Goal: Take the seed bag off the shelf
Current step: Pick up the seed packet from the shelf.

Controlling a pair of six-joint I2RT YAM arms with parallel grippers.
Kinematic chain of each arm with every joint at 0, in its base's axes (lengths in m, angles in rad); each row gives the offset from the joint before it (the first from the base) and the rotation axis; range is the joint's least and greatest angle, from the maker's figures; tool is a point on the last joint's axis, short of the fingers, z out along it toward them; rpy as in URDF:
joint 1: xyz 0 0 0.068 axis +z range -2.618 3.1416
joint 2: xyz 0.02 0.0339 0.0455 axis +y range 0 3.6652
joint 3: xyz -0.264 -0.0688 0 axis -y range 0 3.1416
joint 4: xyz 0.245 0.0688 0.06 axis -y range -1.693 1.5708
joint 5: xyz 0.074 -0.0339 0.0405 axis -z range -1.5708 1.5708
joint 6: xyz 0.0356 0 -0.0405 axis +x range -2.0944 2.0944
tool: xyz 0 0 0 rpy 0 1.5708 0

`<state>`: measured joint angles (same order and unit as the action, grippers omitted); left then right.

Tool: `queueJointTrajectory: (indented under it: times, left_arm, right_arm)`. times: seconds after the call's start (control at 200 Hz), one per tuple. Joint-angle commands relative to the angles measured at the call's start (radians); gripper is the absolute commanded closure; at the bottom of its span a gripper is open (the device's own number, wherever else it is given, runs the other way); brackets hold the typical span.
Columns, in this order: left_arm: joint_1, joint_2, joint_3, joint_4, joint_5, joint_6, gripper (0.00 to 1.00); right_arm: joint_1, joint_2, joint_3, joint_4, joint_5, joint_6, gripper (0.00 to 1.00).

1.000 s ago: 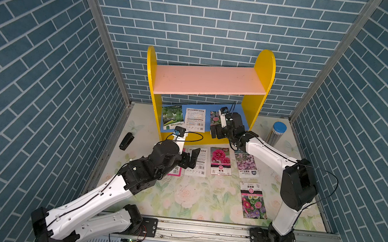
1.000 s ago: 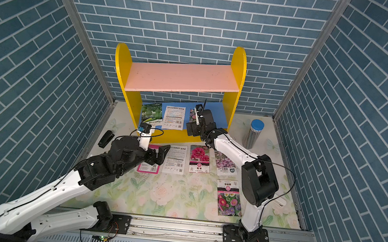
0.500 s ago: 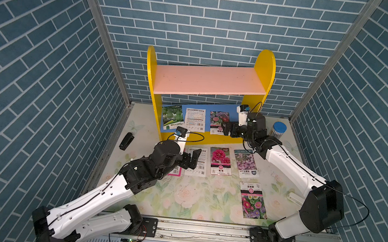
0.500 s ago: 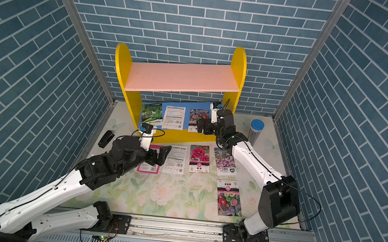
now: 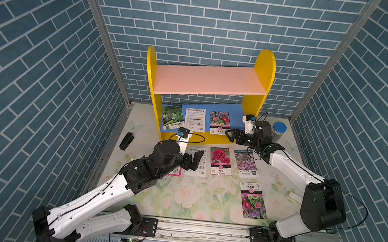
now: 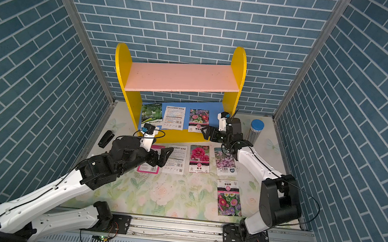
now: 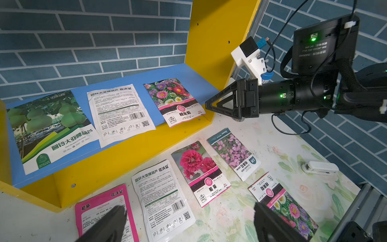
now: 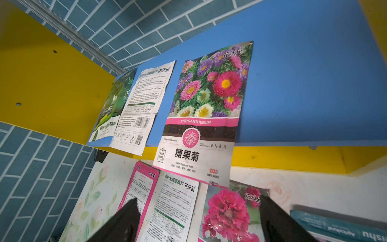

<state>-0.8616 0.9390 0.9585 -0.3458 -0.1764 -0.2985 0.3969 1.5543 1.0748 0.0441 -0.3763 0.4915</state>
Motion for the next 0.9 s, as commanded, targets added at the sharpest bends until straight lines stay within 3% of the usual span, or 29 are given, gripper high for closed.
queueJointTrajectory:
  times: [0.0, 0.38, 0.895]
  left_arm:
    - [0.006, -0.026, 0.001, 0.013, 0.009, 0.009, 0.00]
    - [0.006, -0.052, -0.029, 0.017, -0.003, -0.004, 0.00]
    - [0.006, -0.045, -0.037, 0.025, -0.004, -0.015, 0.00]
  right_arm:
    - [-0.007, 0.045, -0.001, 0.075, -0.058, 0.047, 0.11]
    - [-0.017, 0.156, 0.048, 0.129, -0.108, 0.088, 0.24]
    - [-0.030, 0.219, 0.089, 0.162, -0.145, 0.105, 0.56]
